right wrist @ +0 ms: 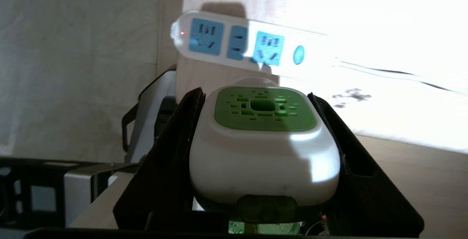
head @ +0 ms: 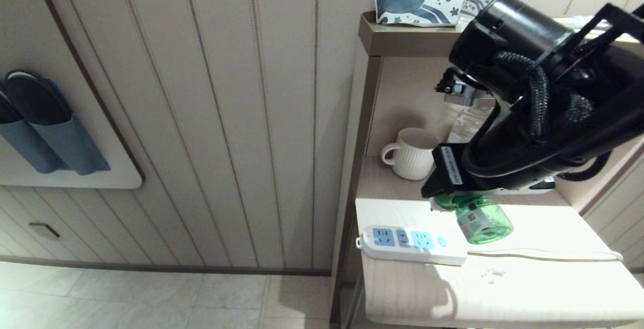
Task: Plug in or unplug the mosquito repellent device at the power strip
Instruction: Place the mosquito repellent liquid on the table
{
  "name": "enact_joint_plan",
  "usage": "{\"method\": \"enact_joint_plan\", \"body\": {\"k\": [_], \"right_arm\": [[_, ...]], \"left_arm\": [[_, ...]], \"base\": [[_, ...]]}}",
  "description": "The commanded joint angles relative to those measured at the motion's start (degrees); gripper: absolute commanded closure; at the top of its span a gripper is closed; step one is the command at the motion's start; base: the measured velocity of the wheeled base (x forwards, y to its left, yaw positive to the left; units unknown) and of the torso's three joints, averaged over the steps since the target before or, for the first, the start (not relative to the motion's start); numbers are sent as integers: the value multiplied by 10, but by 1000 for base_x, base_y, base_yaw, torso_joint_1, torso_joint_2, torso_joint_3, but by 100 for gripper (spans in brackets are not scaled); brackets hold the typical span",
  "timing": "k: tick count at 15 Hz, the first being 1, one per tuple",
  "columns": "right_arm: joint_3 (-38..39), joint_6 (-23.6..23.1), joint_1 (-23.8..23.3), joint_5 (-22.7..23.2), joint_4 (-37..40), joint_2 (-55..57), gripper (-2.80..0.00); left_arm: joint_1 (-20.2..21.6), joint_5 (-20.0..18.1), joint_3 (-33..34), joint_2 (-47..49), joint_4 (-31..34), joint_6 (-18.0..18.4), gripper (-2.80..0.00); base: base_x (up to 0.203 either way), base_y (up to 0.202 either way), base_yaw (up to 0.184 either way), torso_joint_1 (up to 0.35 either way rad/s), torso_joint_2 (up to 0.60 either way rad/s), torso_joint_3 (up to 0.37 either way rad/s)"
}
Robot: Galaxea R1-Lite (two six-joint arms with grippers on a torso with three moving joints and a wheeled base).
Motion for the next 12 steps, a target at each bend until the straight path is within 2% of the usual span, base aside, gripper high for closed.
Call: {"method": "enact_joint_plan", "body": {"k": [1, 6, 8, 12], "right_arm": [[21, 2, 1, -17, 4, -23, 0], [154, 2, 11, -82, -19, -107, 0], [233, -2, 12, -100, -83, -143, 0], [388, -37, 13, -150, -270, -213, 0]], "left_arm": [[0, -1, 0, 0, -1, -1, 0], [0, -2, 1, 0, -3, -2, 0], [0, -2, 1, 0, -3, -2, 0], [0, -2, 1, 0, -3, -2, 0]], "base": [[0, 0, 0, 0, 0, 0], [0, 0, 0, 0, 0, 0], [0, 0, 0, 0, 0, 0], [0, 0, 0, 0, 0, 0]]}}
